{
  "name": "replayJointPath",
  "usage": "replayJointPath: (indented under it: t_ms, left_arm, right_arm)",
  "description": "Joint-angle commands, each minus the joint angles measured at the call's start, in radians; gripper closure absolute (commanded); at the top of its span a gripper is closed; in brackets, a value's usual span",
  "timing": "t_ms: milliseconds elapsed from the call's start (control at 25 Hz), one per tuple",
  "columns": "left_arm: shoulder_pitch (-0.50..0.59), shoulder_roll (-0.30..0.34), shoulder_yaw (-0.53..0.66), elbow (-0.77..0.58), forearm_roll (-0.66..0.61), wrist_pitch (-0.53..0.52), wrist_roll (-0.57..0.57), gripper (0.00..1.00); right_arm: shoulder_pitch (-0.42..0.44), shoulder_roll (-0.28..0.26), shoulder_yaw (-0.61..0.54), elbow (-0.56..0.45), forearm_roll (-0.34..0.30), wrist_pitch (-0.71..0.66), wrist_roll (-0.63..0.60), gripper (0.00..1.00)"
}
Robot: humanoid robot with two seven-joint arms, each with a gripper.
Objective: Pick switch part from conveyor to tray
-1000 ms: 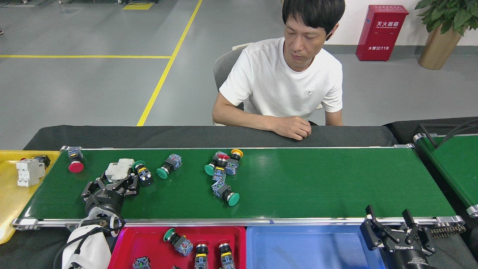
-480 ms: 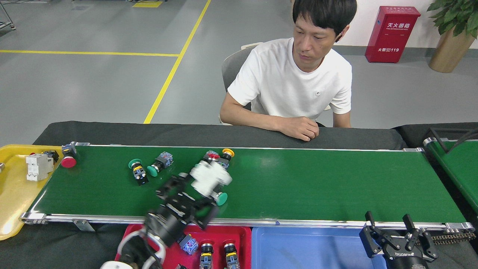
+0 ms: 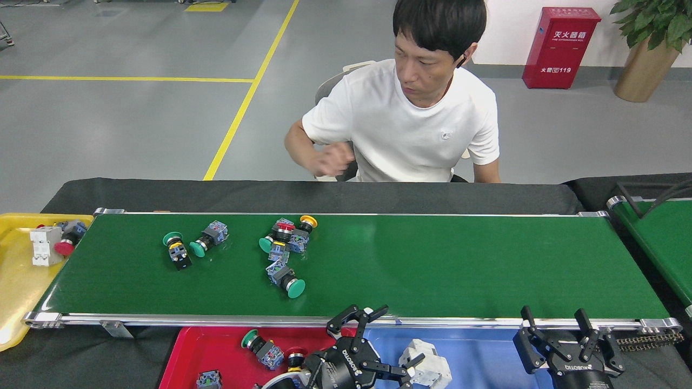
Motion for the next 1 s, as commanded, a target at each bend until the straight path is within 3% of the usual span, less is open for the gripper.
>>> replayJointPath:
  t_ms: [0, 120, 240, 360, 560, 640, 840, 960]
  left_arm:
    - [0.006, 0.007, 0.227, 0.014, 0.002, 0.014, 0.073, 0.0]
    - [0.063, 0.017, 0.482, 0.101, 0.002, 0.014, 0.144, 0.0]
    - [0.163, 0.063, 0.568, 0.121, 0.002, 0.016, 0.161, 0.0]
    - [0.241, 0.068, 0.577, 0.096, 0.011, 0.016, 0.17, 0.0]
    - [0.236, 0.067, 0.537, 0.023, 0.046, -0.01, 0.136, 0.0]
    - [0.236, 0.067, 0.478, -0.032, 0.1, -0.055, 0.072, 0.0]
    - [0.158, 0.06, 0.372, -0.048, 0.13, -0.058, -0.057, 0.0]
    - [0.11, 0.053, 0.344, -0.008, 0.129, -0.046, -0.077, 0.0]
  right_arm:
    - [-0.003, -0.002, -0.001, -0.015, 0.001, -0.004, -0.009, 0.02]
    - [-0.002, -0.004, -0.001, -0.015, 0.001, -0.004, -0.009, 0.02]
    - [-0.002, -0.004, -0.001, -0.017, 0.001, -0.004, -0.009, 0.02]
    - [0.002, -0.004, -0.001, -0.017, 0.001, -0.005, -0.009, 0.02]
    - [0.009, -0.005, 0.0, -0.017, 0.003, -0.008, -0.009, 0.02]
    - [0.011, -0.005, 0.008, -0.017, 0.003, -0.008, -0.009, 0.02]
    - [0.011, -0.007, 0.019, -0.017, 0.003, -0.008, -0.015, 0.02]
    - [0.009, -0.008, 0.023, -0.017, 0.003, -0.008, -0.017, 0.02]
